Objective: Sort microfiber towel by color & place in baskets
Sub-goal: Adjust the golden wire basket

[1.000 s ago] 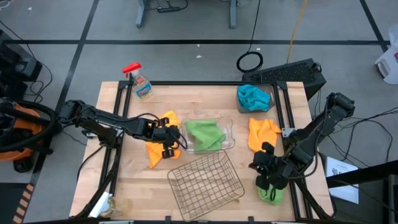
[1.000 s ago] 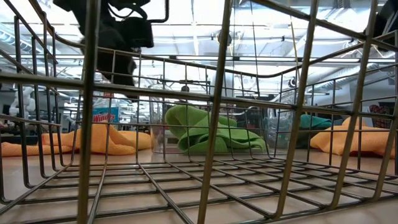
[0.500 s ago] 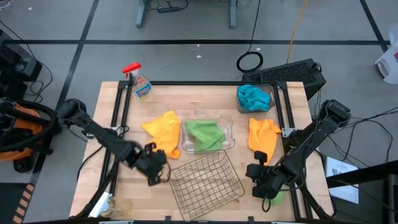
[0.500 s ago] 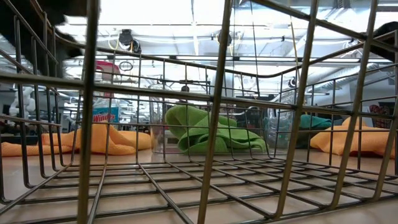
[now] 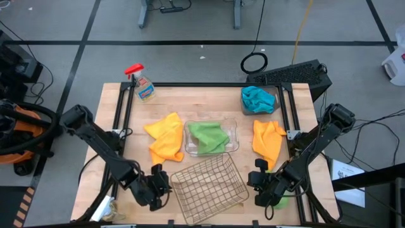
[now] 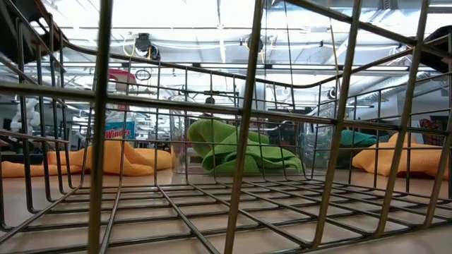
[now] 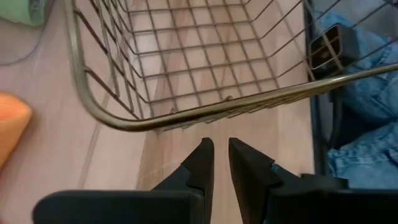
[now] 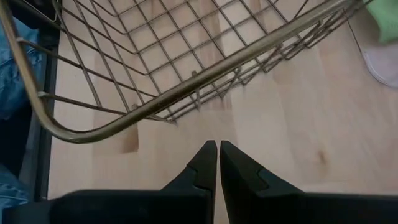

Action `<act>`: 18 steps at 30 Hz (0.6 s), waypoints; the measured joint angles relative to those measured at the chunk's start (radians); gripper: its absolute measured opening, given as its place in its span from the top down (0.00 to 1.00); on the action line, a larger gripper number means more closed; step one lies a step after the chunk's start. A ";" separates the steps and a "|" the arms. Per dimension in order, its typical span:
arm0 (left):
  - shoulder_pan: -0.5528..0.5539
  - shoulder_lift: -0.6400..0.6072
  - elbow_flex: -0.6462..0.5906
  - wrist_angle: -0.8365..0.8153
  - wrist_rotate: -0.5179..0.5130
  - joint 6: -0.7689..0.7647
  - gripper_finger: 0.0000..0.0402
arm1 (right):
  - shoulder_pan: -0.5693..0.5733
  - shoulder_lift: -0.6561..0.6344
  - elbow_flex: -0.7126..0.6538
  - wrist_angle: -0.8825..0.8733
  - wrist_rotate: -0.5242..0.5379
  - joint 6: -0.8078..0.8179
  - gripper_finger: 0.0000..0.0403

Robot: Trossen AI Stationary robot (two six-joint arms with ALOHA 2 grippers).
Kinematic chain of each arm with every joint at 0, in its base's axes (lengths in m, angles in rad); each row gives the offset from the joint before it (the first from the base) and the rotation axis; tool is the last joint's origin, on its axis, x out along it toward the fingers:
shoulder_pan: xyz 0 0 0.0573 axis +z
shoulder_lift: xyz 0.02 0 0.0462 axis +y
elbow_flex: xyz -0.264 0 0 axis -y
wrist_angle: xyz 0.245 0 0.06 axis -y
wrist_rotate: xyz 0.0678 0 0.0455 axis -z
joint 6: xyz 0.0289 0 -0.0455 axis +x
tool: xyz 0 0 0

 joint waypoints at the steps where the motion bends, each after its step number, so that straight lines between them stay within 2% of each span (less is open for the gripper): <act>1: 0.001 0.011 0.000 0.009 -0.001 0.001 0.87 | 0.000 0.000 0.000 0.002 0.000 0.001 0.97; 7: 0.015 0.057 0.000 0.013 -0.025 0.001 0.87 | 0.000 0.000 0.000 0.042 0.000 -0.002 0.97; 18: 0.034 0.059 0.000 0.013 -0.066 0.031 0.87 | 0.000 0.000 0.000 0.069 -0.016 -0.003 0.97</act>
